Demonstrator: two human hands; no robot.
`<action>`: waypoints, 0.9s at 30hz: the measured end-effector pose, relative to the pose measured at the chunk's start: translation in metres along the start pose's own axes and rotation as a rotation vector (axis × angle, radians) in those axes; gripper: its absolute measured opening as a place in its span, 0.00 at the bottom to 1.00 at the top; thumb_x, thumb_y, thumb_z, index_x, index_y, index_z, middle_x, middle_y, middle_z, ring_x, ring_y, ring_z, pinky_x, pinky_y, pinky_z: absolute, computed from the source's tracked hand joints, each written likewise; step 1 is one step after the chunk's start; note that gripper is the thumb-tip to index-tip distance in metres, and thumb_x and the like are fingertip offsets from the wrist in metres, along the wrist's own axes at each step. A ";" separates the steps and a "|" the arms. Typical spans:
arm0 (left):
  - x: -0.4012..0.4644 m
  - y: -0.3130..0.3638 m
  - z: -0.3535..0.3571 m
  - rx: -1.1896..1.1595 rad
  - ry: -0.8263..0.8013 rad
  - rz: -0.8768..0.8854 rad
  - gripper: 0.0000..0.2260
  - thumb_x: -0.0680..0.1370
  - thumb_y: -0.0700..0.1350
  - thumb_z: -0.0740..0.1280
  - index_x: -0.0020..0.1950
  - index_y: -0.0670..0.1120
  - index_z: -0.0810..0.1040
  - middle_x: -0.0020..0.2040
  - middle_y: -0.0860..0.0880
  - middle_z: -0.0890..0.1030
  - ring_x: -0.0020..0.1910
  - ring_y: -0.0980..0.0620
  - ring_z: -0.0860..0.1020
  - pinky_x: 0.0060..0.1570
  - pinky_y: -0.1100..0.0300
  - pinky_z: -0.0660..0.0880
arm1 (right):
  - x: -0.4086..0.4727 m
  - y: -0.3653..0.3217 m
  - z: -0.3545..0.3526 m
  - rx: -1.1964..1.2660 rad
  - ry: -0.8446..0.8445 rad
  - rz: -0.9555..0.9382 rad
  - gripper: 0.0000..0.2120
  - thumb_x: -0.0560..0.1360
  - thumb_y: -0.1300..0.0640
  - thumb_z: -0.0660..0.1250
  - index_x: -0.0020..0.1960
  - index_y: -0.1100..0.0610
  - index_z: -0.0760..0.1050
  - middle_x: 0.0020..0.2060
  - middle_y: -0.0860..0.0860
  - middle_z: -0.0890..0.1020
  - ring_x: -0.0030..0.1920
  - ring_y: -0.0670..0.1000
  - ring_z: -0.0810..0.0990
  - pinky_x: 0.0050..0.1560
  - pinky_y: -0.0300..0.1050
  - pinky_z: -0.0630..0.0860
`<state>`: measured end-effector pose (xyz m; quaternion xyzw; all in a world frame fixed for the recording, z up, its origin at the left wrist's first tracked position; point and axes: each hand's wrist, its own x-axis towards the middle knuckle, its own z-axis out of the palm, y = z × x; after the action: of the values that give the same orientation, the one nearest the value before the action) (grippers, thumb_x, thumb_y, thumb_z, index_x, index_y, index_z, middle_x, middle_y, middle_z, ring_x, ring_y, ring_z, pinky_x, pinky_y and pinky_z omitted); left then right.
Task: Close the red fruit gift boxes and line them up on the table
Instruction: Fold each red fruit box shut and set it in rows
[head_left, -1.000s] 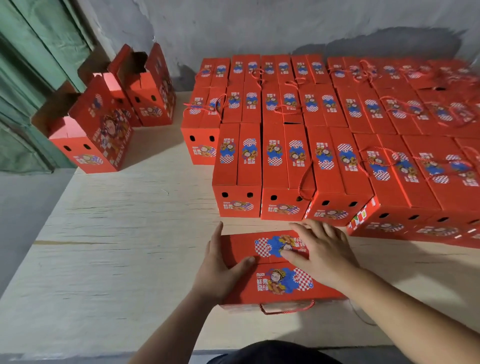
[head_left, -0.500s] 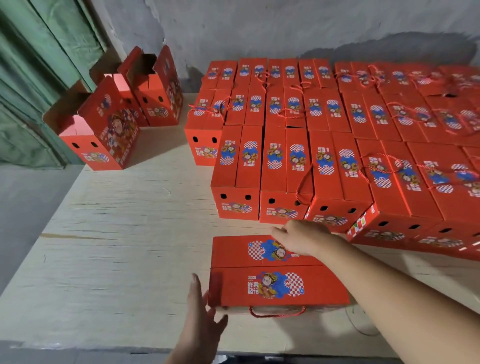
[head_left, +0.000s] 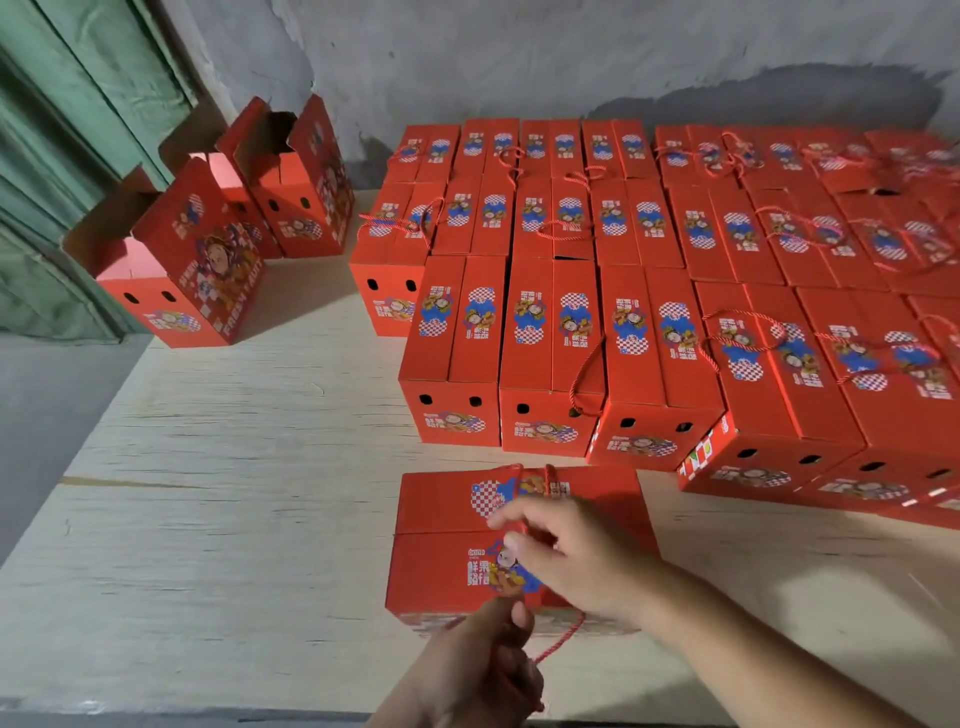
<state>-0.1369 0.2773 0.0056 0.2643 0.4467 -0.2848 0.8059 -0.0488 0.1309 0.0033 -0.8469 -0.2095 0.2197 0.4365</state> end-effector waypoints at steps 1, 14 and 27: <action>-0.003 0.001 0.005 0.001 0.015 0.029 0.04 0.78 0.41 0.71 0.44 0.43 0.81 0.31 0.47 0.76 0.21 0.56 0.67 0.22 0.64 0.67 | -0.012 -0.003 -0.001 0.086 -0.085 0.035 0.13 0.80 0.40 0.63 0.63 0.39 0.77 0.44 0.44 0.84 0.44 0.41 0.81 0.48 0.44 0.78; -0.083 0.075 0.050 0.872 -0.116 1.049 0.12 0.85 0.58 0.61 0.54 0.61 0.85 0.53 0.60 0.86 0.55 0.66 0.81 0.51 0.74 0.75 | 0.011 -0.103 -0.034 0.669 0.099 0.038 0.21 0.78 0.56 0.68 0.67 0.39 0.77 0.33 0.50 0.74 0.36 0.48 0.73 0.38 0.39 0.72; -0.023 0.053 -0.053 0.422 0.450 0.959 0.29 0.77 0.53 0.74 0.73 0.58 0.64 0.70 0.48 0.70 0.67 0.50 0.73 0.60 0.53 0.68 | 0.044 -0.156 -0.022 0.733 0.092 0.079 0.12 0.80 0.59 0.63 0.49 0.54 0.85 0.42 0.59 0.82 0.44 0.52 0.83 0.40 0.35 0.76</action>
<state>-0.1404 0.3559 0.0102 0.6471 0.3705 0.0931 0.6598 -0.0261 0.2241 0.1364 -0.6507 -0.0643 0.2586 0.7110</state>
